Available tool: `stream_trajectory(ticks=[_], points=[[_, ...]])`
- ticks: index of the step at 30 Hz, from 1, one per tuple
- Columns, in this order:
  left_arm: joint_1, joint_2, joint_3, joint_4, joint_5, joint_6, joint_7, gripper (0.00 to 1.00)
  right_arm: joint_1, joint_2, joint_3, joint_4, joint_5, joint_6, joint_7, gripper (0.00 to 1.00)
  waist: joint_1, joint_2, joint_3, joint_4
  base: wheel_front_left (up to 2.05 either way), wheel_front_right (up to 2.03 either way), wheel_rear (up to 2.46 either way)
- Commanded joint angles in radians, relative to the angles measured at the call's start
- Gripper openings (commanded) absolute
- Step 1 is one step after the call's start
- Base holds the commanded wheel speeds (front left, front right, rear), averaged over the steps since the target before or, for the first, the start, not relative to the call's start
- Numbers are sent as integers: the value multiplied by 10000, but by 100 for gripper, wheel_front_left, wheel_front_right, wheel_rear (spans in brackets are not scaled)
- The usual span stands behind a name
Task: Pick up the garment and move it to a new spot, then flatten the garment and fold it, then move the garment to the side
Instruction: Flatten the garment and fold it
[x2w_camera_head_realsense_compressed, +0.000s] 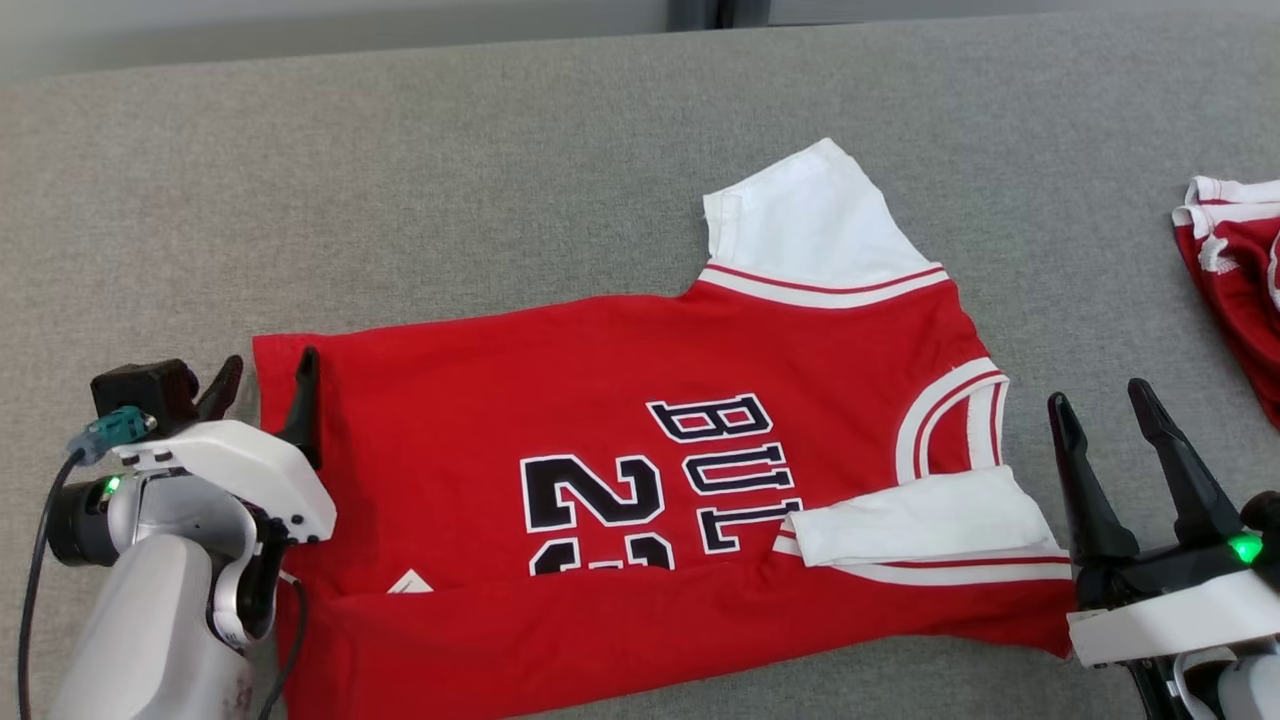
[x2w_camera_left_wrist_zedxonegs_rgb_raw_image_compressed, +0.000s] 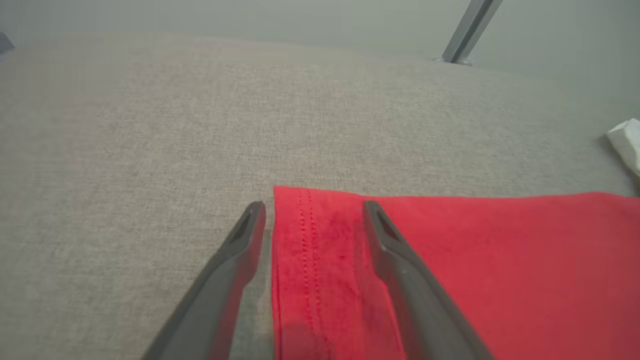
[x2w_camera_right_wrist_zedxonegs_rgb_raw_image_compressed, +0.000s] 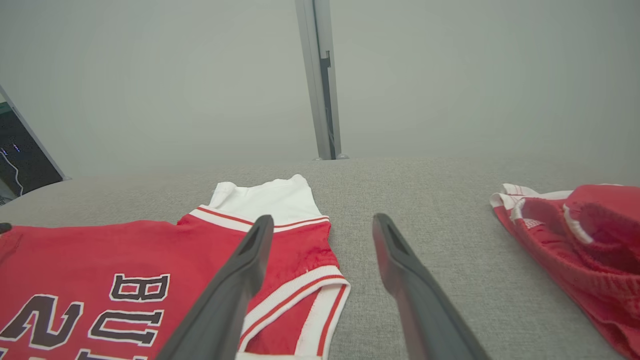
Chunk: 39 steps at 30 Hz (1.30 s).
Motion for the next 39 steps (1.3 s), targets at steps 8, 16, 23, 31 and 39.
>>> stream_trajectory(ticks=[8,16,23,31,39], points=[[-955,149,32,1672,-347,-381,345,92,-376,-159,62,212,183,2,-107,100,0,0,425,-164,0,0,0],[-1420,172,-79,2113,-219,-525,-265,0,-1264,-581,-66,697,454,2,-104,100,0,0,472,-21,0,0,0],[-1870,-47,-346,2119,-138,-543,-489,0,-2950,-1197,196,1574,1027,2,-98,100,0,0,750,387,0,0,0],[-2513,-516,-766,1932,-4,-573,-674,0,-5450,-1970,1629,3112,2156,2,-97,100,0,0,1416,1146,0,0,0],[-3007,-1005,-1230,1842,94,-641,-919,0,-7528,-2811,3861,4794,3368,2,514,100,0,0,1978,1880,0,0,0]])
